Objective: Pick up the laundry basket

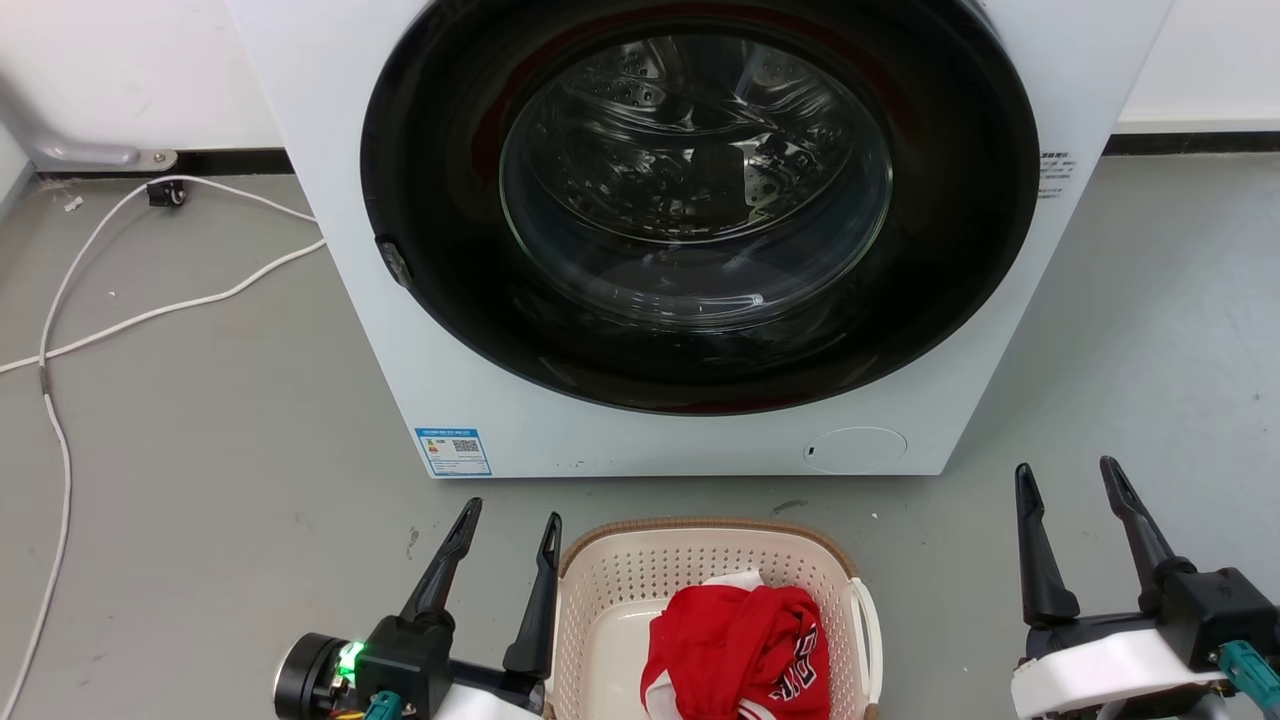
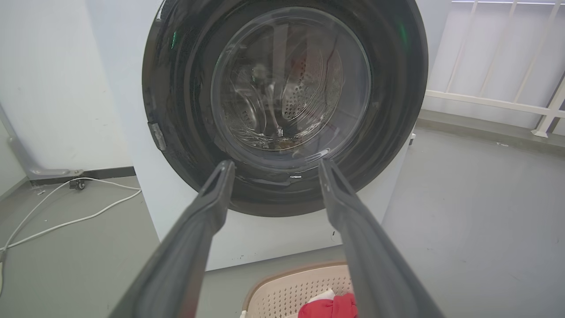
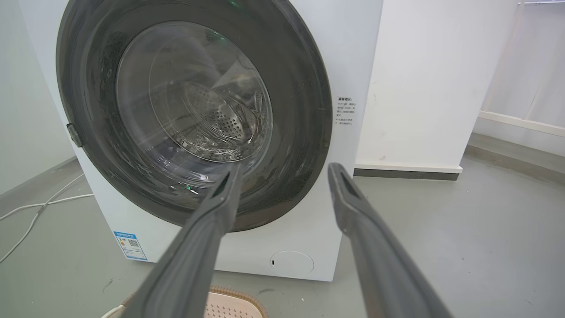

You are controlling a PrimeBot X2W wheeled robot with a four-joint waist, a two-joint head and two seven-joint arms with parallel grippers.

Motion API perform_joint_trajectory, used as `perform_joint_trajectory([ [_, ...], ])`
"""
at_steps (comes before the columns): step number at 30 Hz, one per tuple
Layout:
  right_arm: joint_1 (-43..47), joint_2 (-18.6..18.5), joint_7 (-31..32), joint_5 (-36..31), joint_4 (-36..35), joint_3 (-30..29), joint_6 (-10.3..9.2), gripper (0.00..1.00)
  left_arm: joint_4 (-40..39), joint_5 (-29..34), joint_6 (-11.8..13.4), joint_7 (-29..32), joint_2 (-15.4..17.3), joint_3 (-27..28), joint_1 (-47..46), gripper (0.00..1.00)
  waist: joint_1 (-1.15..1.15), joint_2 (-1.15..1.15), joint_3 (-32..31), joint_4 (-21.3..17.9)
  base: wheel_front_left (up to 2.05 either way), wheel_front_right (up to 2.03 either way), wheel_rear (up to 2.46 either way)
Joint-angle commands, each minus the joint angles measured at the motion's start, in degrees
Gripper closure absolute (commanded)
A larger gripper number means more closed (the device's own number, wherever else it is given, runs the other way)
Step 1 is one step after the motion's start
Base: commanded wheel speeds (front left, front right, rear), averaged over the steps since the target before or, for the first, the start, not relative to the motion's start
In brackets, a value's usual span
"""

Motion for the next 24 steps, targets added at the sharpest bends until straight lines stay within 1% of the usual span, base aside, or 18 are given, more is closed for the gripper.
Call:
perform_joint_trajectory([
  [1,0.45,-0.03,-0.14,0.31,0.02,0.07,-0.02,0.00,0.09,0.46,0.14,-0.29,0.01,0.10,0.29,0.00,0.00,0.00,0.07,0.01,0.00,0.00,0.00],
  [9,0.06,-0.03,-0.14,0.92,-0.13,-0.03,-0.02,0.00,0.16,0.65,0.93,-0.29,-0.01,0.25,-0.34,0.00,0.00,0.00,0.97,0.01,0.00,0.00,0.00],
  [15,-1.42,-0.03,-0.14,1.01,0.09,-0.10,-0.02,0.00,-0.77,1.47,1.05,-0.28,0.00,-0.02,-1.67,0.00,0.00,0.00,3.48,-0.06,0.00,0.00,0.00],
  [20,-3.68,-0.03,-0.14,0.29,0.09,0.59,-0.02,0.00,0.05,1.48,0.76,-0.27,0.00,0.60,-3.98,0.00,0.00,0.00,8.18,-0.38,0.00,0.00,0.00],
  [24,-7.51,-0.03,-0.14,-1.03,1.08,1.92,-0.02,0.00,2.08,2.58,0.49,-0.23,0.04,1.84,-7.93,0.00,0.00,0.00,14.94,-0.90,0.00,0.00,0.00],
])
